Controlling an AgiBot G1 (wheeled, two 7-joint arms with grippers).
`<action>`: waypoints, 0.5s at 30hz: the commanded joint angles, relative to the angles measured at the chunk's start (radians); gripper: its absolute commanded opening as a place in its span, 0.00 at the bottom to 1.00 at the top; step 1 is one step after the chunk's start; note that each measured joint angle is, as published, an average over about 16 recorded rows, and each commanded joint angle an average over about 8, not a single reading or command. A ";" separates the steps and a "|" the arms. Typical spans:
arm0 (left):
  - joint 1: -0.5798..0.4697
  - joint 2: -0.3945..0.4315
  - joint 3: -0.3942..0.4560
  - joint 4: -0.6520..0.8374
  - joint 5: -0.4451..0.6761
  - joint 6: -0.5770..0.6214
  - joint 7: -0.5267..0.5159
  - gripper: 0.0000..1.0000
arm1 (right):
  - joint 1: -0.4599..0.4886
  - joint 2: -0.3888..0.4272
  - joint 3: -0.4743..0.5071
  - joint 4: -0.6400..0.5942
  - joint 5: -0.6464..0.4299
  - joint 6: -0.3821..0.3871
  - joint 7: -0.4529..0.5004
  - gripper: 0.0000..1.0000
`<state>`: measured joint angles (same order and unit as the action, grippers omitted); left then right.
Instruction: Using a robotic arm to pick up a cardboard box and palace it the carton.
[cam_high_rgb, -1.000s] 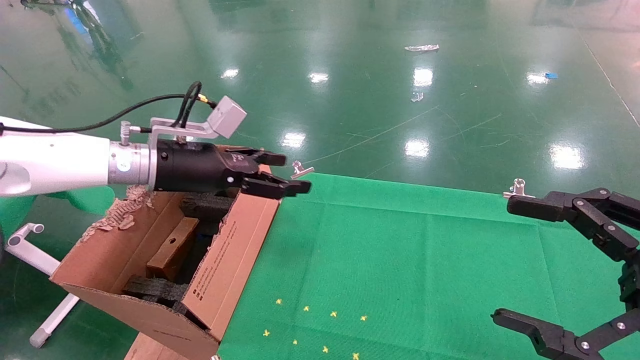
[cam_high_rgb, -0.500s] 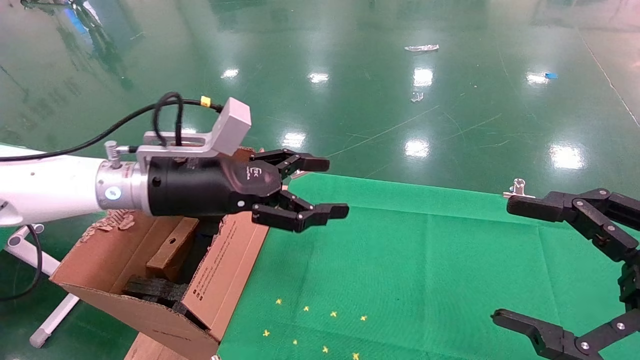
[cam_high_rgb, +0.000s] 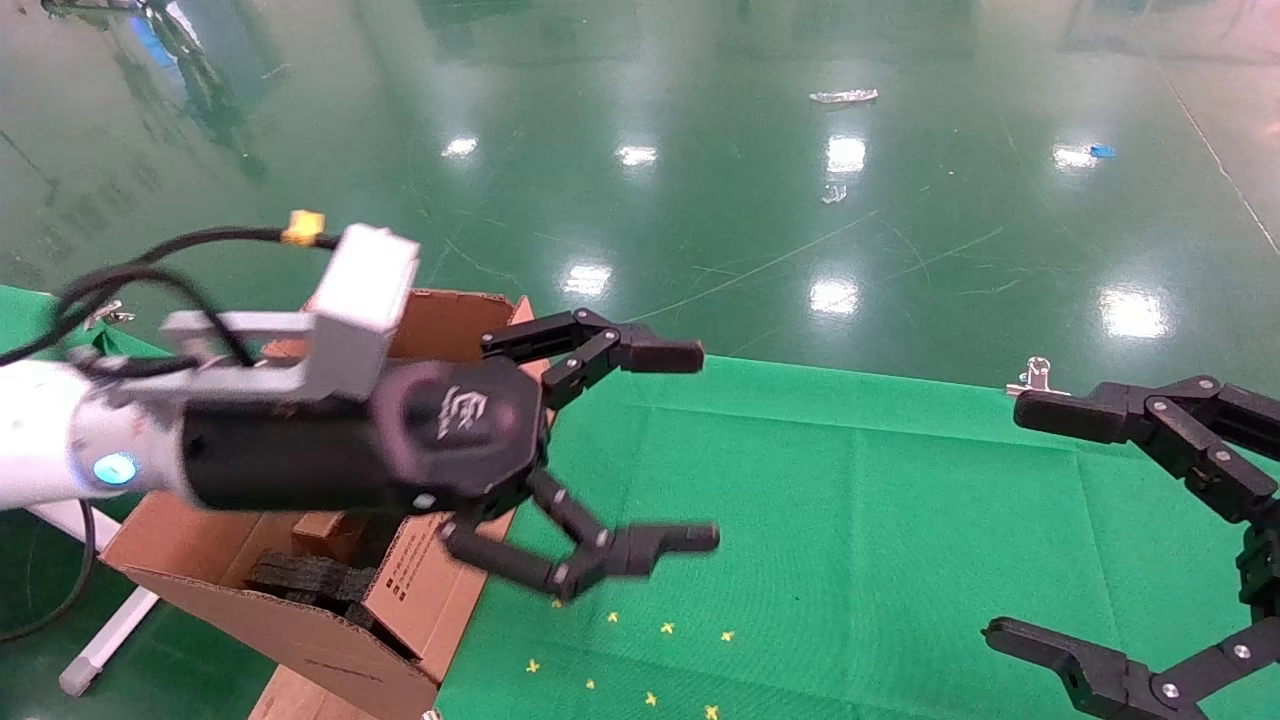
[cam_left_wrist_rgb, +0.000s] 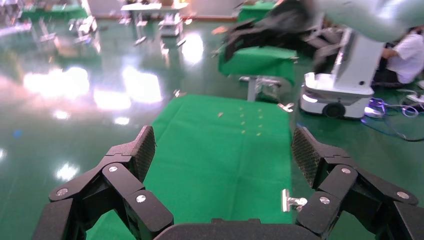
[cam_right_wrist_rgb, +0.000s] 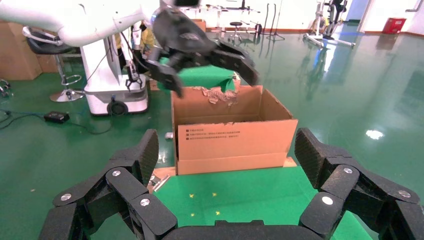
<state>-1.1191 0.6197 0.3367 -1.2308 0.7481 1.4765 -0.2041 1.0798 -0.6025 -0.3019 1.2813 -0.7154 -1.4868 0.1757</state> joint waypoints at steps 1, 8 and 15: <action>0.033 -0.006 -0.043 -0.040 -0.013 0.014 0.012 1.00 | 0.000 0.000 0.000 0.000 0.000 0.000 0.000 1.00; 0.076 -0.014 -0.099 -0.090 -0.031 0.033 0.024 1.00 | 0.000 0.000 0.000 0.000 0.000 0.000 0.000 1.00; 0.063 -0.012 -0.082 -0.074 -0.026 0.027 0.020 1.00 | 0.000 0.000 0.000 0.000 0.000 0.000 0.000 1.00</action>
<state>-1.0549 0.6075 0.2536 -1.3058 0.7214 1.5043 -0.1834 1.0797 -0.6023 -0.3022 1.2811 -0.7151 -1.4866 0.1756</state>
